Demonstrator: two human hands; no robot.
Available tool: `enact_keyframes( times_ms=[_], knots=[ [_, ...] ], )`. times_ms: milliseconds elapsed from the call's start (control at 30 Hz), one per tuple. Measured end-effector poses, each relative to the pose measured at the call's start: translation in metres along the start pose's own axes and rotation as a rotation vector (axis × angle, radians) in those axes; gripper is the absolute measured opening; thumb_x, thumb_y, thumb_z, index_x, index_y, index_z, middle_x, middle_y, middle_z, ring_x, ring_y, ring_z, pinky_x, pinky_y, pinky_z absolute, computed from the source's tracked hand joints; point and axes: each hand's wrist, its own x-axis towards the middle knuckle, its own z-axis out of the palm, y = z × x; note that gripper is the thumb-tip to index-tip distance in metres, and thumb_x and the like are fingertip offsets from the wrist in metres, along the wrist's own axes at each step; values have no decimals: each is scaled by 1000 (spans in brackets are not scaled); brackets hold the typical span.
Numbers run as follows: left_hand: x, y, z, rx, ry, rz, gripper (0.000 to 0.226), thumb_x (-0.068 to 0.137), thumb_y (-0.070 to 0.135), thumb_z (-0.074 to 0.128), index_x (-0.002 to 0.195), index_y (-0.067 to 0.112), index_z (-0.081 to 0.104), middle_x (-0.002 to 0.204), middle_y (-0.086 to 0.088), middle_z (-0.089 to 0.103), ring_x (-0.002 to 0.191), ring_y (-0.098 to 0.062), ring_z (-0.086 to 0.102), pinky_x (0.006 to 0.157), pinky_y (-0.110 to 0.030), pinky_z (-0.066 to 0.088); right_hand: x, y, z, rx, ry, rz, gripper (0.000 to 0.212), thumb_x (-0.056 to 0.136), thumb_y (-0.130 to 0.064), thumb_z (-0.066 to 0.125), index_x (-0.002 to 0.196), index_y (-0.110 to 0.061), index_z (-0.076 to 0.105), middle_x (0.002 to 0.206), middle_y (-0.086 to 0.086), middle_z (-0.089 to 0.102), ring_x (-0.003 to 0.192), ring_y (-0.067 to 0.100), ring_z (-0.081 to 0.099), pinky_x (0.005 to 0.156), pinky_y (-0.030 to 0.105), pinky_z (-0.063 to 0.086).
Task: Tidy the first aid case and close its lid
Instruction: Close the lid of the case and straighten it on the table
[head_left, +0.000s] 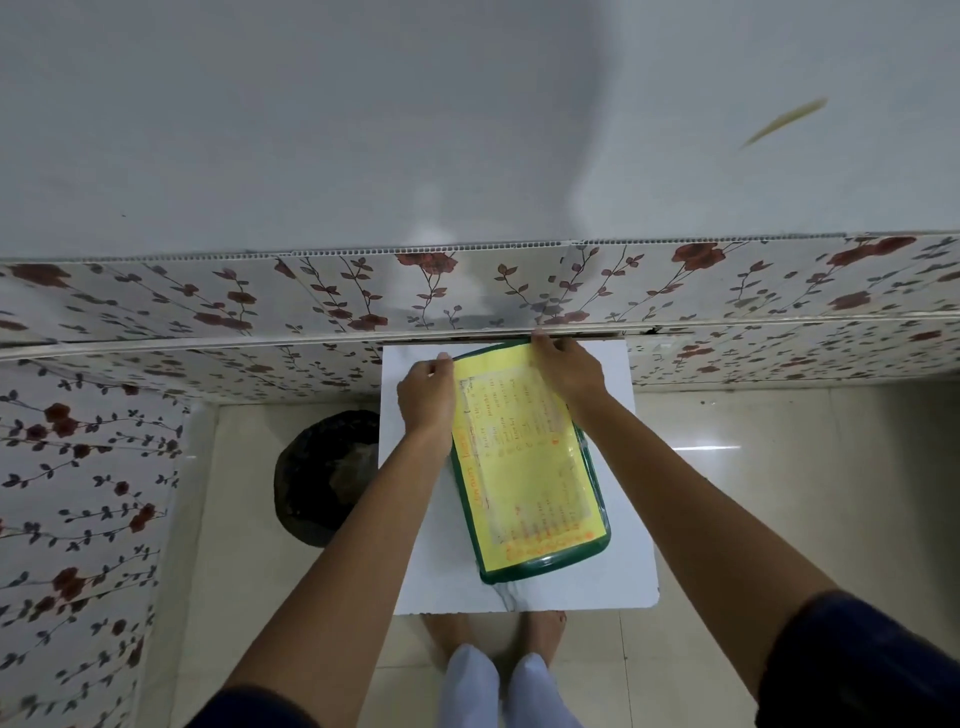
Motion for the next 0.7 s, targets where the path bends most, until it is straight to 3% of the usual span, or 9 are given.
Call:
enact_keyframes(
  times_ms=[100, 167, 367, 433, 567, 700],
  knots=[
    [11, 1, 15, 87, 124, 29, 44, 96, 34, 31, 103, -1, 57, 109, -20, 53, 91, -29, 52, 71, -36, 38, 12, -4, 8, -122, 65, -84, 62, 91, -59, 31, 115, -5, 51, 101, 12, 67, 87, 30, 63, 69, 33, 43],
    [13, 0, 21, 105, 177, 63, 46, 97, 30, 28, 106, -5, 56, 116, -24, 52, 92, -30, 50, 71, -33, 34, 13, 1, 10, -129, 84, -120, 59, 90, -59, 33, 112, -6, 49, 95, 10, 67, 83, 29, 64, 68, 34, 45],
    [17, -4, 28, 206, 300, 127, 43, 98, 22, 25, 100, -8, 57, 106, -25, 59, 84, -27, 51, 68, -32, 34, 17, 7, 16, -97, 118, -143, 51, 91, -58, 33, 99, -9, 46, 72, -1, 56, 71, 22, 58, 62, 32, 41],
    [21, -7, 30, 228, 319, 145, 43, 98, 21, 25, 97, -7, 57, 102, -25, 62, 86, -31, 55, 67, -32, 34, 19, 9, 17, -89, 135, -125, 54, 91, -59, 33, 98, -9, 49, 75, 2, 58, 73, 24, 60, 64, 33, 43],
    [26, -9, 33, 249, 344, 167, 42, 98, 21, 25, 94, -6, 57, 97, -24, 62, 78, -23, 49, 66, -31, 34, 25, 10, 19, -75, 159, -121, 54, 90, -60, 33, 95, -9, 51, 77, 5, 61, 74, 26, 62, 65, 35, 45],
    [25, -9, 31, 189, 311, 189, 43, 99, 23, 25, 94, -7, 56, 99, -25, 62, 88, -33, 57, 67, -33, 34, 21, 10, 17, -1, 166, -146, 48, 89, -58, 38, 85, -11, 49, 72, 0, 57, 69, 20, 59, 61, 32, 42]
  ],
)
